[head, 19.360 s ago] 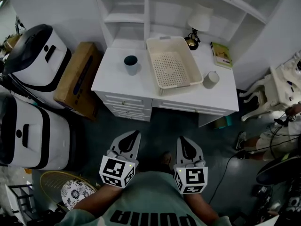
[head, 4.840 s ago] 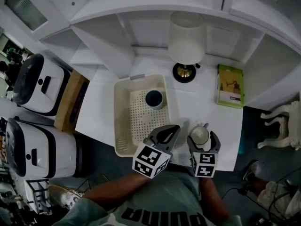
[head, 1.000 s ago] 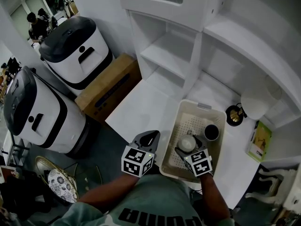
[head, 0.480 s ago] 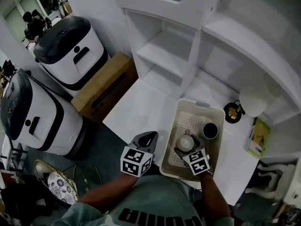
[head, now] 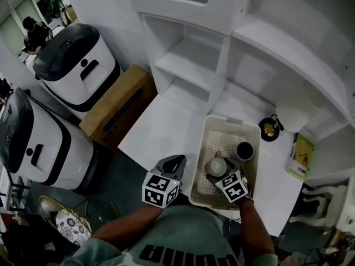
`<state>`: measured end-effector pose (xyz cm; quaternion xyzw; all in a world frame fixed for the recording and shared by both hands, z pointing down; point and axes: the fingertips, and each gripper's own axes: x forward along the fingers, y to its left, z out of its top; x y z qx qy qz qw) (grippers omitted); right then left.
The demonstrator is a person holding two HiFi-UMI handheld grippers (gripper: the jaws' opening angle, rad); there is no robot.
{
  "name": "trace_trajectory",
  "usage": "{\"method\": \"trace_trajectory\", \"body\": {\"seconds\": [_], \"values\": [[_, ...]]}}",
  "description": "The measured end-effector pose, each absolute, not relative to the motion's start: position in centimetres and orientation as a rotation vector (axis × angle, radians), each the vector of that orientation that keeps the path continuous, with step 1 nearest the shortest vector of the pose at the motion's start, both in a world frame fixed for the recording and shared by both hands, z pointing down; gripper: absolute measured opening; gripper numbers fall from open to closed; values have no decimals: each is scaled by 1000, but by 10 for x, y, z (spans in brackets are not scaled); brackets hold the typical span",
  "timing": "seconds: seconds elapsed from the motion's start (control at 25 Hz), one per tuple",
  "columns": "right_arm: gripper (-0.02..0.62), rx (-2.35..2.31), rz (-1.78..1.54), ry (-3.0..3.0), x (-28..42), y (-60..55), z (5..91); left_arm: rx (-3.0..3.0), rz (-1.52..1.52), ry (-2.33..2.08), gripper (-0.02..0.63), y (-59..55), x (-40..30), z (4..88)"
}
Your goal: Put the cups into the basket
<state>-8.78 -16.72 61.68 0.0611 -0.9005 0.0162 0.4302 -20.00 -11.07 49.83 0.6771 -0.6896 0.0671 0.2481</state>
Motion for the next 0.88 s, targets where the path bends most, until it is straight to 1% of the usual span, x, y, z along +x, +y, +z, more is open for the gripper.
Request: {"method": "trace_trajectory", "body": {"seconds": [0.32,0.68,0.72,0.76,0.8,0.84,0.88], "values": [[400,152,-49,-2266,-80,-159,575,1904,166,-1859,6,-110,-200,483],[397,615,157,-2471,-58,-164,492,2110,203,-1764,7,-115,-174,456],[388,664,166,-2481,-53,-161,486,2137,203,-1743,6,-115,-169,453],[352,710,174,-2490,-49,-157,481,2163,203,-1720,6,-115,-164,452],[282,751,186,-2503,-47,-152,475,2189,203,-1696,8,-114,-160,450],[195,788,205,-2516,-46,-146,469,2214,205,-1671,6,-113,-155,449],[131,827,229,-2525,-44,-139,464,2239,208,-1646,7,-111,-151,447]]}}
